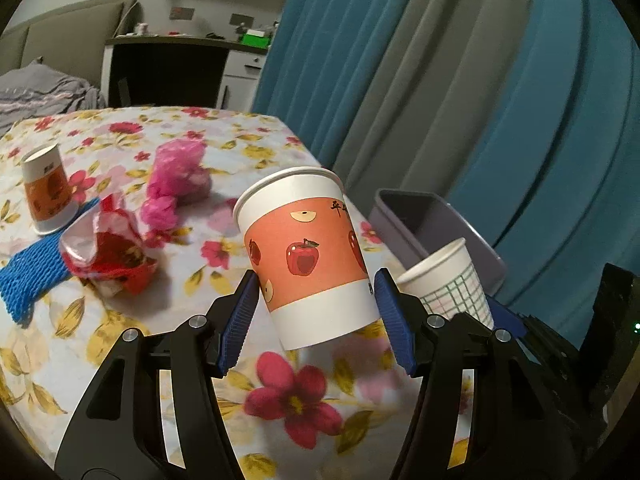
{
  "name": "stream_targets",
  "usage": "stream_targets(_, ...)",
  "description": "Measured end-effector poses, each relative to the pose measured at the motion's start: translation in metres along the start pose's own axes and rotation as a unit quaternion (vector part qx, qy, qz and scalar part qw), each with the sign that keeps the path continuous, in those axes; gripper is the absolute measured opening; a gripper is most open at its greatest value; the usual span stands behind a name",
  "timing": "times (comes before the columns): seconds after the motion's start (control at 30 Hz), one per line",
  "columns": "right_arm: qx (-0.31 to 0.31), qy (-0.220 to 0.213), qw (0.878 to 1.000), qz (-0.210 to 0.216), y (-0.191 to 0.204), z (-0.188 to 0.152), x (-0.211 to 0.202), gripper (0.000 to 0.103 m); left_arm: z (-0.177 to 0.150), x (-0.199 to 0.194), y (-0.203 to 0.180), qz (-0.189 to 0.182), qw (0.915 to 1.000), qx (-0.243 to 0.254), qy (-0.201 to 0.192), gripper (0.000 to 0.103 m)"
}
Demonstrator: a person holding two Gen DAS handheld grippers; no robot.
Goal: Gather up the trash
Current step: 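Carry both cups in the two tools over the grey bin, then open the right tool over the bin while the left tool releases its cup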
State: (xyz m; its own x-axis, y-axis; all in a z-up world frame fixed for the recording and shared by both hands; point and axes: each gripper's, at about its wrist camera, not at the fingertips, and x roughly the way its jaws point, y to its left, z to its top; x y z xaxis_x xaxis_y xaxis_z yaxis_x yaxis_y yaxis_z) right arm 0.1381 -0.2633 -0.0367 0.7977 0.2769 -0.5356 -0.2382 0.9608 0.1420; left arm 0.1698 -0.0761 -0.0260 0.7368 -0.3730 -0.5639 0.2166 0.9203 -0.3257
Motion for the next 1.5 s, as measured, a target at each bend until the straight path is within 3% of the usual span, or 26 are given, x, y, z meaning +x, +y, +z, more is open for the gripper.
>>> stream_targets(0.43,0.052,-0.031,0.996,-0.061,-0.054,0.022,-0.014,0.055,0.026,0.016,-0.072,-0.068,0.9956,0.064,-0.007,0.059)
stream_targets(0.73,0.101,-0.033,0.987,-0.120,-0.113,0.030,-0.009,0.055,0.040,0.067,-0.123,-0.122,0.9892,0.077,0.026,0.059)
stream_targets(1.13,0.127,-0.002,0.983,-0.136,-0.138,0.022,0.018,0.055,0.035,0.137,-0.143,-0.134,0.9851,0.069,0.083,0.059)
stream_targets(1.5,0.126,0.011,0.981,-0.149,-0.149,0.015,0.024,0.055,0.031,0.166,-0.151,-0.147,0.9811,0.052,0.114,0.059)
